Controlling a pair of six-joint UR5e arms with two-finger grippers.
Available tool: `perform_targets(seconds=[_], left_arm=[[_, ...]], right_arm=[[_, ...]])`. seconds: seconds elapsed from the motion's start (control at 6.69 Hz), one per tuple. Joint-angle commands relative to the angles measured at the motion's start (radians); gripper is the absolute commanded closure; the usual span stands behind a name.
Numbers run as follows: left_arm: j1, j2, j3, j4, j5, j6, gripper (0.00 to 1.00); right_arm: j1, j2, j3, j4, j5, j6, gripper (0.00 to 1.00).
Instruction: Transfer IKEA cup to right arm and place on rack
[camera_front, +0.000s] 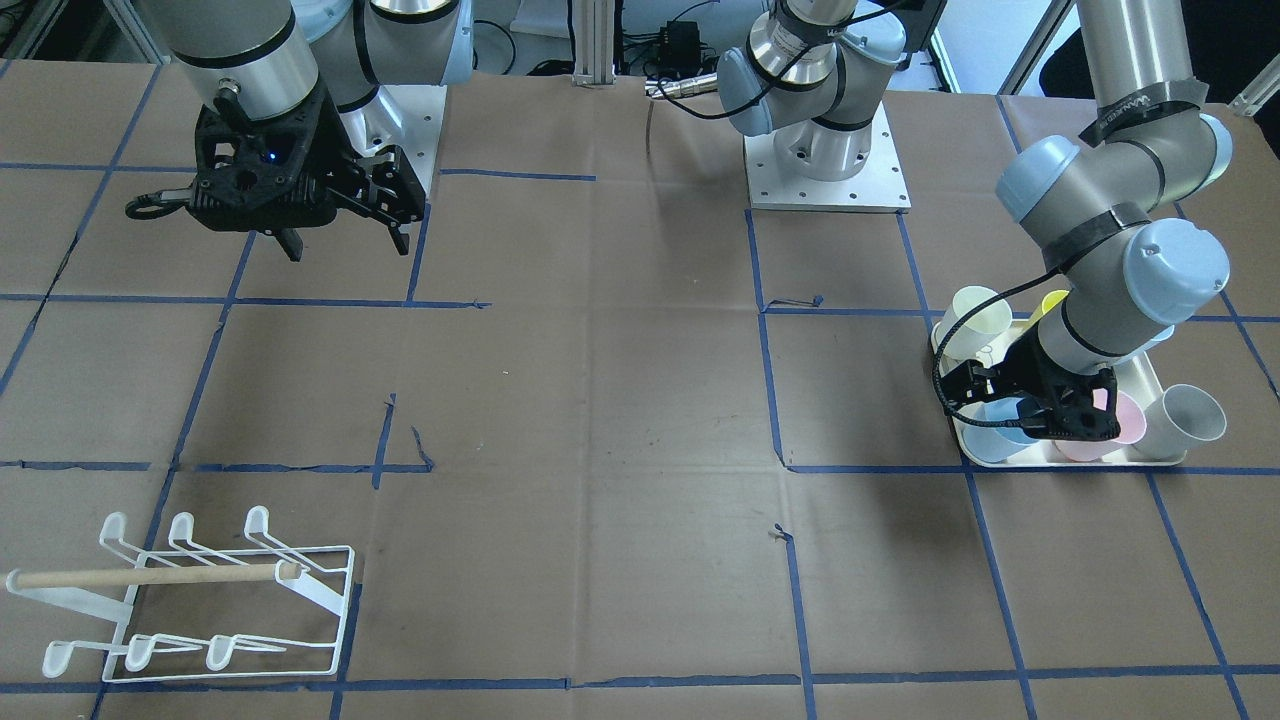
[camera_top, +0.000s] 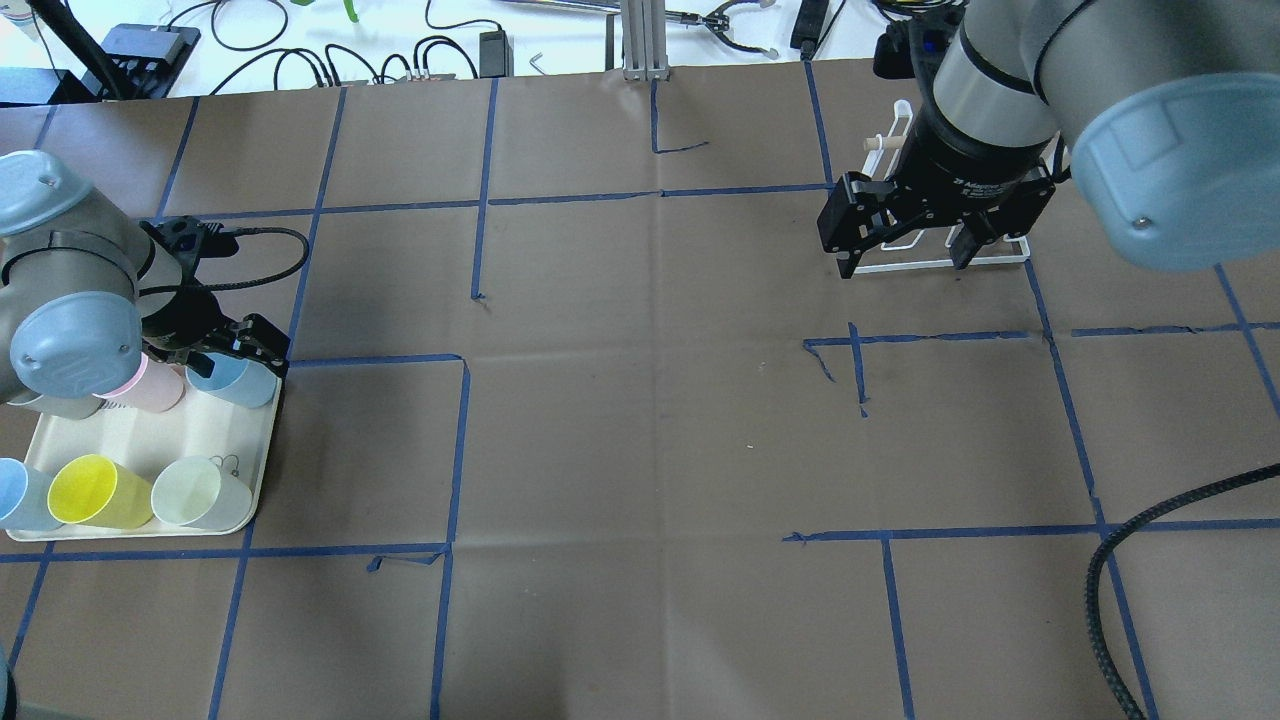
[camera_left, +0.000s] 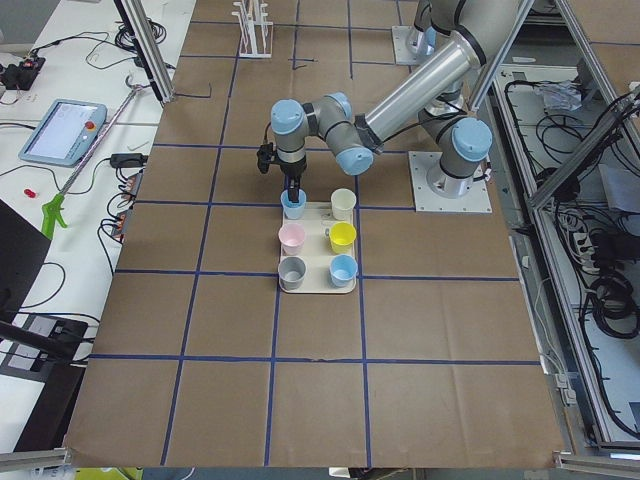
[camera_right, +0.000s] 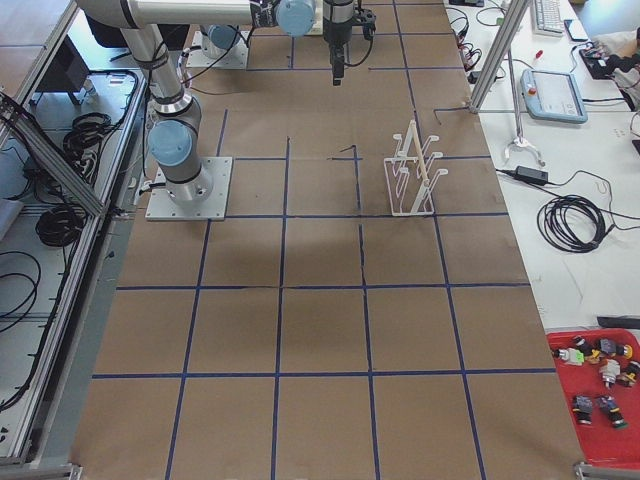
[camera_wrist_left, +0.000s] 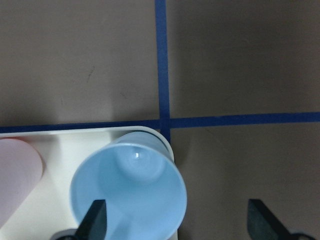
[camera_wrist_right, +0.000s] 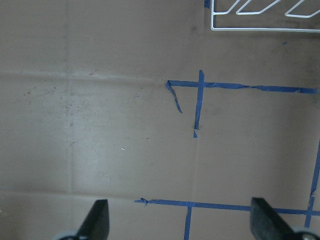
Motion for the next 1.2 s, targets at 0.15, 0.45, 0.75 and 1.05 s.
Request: perform_targets(seconds=[0.15,0.45,0.75,1.05], left_arm=[[0.002,-0.012,0.001,0.017,0.004,0.001,0.15],[0.0,-0.009,0.007,0.019,0.026,-0.001,0.65],[0.009,-0.006,0.009,0.019,0.059,0.004,1.0],[0.029,0.029,0.039,0.004,0.056,0.007,1.0]], right_arm=[[0.0,0.007,0.012,-0.061,0.036,0.052,0.0],[0.002,0.028,0.115,-0.426,0.133,0.174,0.01],[0.003,0.025,0.258,-0.78,0.278,0.393,0.01],[0.009,0.021,0.35,-1.086,0.41,0.642,0.01]])
